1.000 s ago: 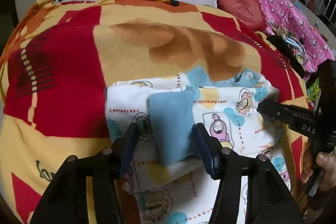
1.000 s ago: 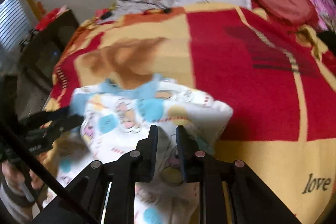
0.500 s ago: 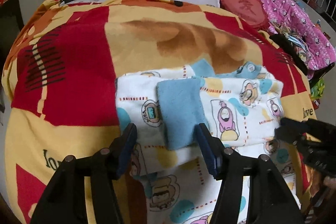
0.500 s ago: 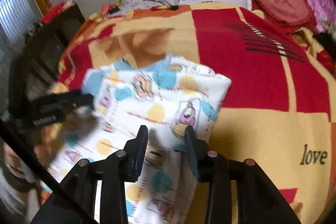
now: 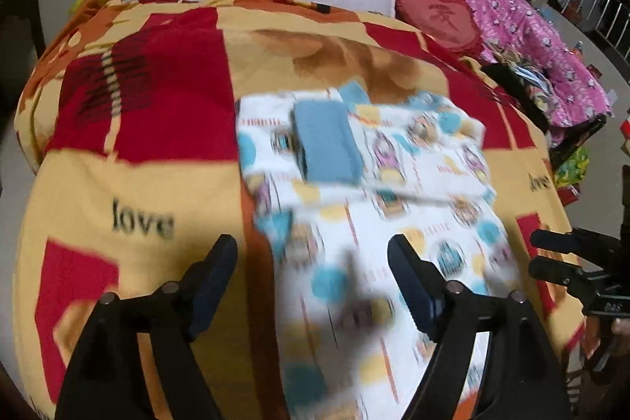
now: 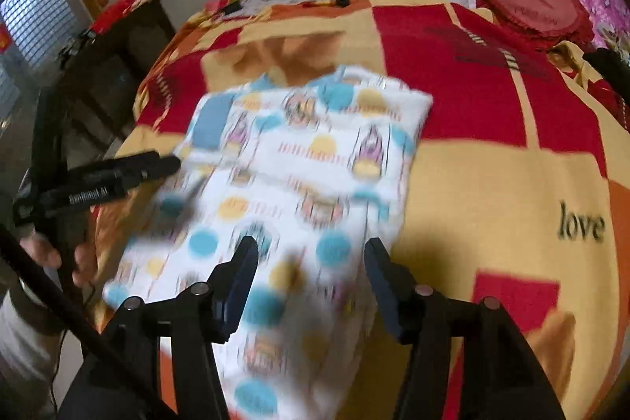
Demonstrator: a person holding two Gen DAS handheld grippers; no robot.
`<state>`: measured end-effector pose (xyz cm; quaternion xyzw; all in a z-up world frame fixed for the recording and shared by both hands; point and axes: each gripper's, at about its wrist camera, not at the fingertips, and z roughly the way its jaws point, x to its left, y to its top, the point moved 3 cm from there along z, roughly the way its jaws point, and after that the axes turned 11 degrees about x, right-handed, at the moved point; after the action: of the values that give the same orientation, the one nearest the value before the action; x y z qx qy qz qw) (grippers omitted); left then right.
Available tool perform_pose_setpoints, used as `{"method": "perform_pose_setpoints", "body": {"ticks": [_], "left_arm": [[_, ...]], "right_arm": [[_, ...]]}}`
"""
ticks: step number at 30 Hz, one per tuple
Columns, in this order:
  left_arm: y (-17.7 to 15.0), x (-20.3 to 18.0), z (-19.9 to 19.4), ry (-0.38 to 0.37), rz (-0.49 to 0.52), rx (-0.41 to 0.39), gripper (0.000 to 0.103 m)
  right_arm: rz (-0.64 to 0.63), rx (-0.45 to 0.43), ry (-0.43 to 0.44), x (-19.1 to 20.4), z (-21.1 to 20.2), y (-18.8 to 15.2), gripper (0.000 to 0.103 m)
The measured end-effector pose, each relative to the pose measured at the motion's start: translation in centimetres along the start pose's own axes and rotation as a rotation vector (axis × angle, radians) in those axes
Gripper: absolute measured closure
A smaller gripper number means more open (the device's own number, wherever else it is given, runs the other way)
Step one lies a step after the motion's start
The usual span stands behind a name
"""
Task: Fold small clothes
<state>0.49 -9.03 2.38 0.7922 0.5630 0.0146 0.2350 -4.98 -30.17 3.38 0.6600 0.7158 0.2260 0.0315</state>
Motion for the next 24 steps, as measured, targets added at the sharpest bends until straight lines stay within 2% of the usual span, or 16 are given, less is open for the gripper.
{"method": "perform_pose_setpoints", "body": {"ticks": [4, 10, 15, 20, 24], "left_arm": [[-3.4, -0.6, -1.4, -0.032, 0.006, 0.014, 0.018], [-7.1, -0.5, -2.4, -0.03, -0.017, 0.021, 0.017], [-8.6, -0.3, -1.9, -0.005, -0.031, 0.038, 0.017], [-9.5, -0.5, -1.1, -0.02, -0.04, 0.063, 0.017], [-9.8, -0.5, -0.6, -0.025, -0.056, 0.068, 0.017]], "right_arm": [[0.033, 0.053, 0.054, -0.2, -0.2, -3.7, 0.042], [0.063, 0.071, 0.052, -0.5, -0.4, -6.9, 0.042], [0.088, 0.094, 0.077, -0.7, 0.3, -8.1, 0.042], [0.102, 0.101, 0.121, -0.6, 1.1, -8.9, 0.042], [0.11, 0.081, 0.132, -0.5, 1.3, -9.1, 0.052]]}}
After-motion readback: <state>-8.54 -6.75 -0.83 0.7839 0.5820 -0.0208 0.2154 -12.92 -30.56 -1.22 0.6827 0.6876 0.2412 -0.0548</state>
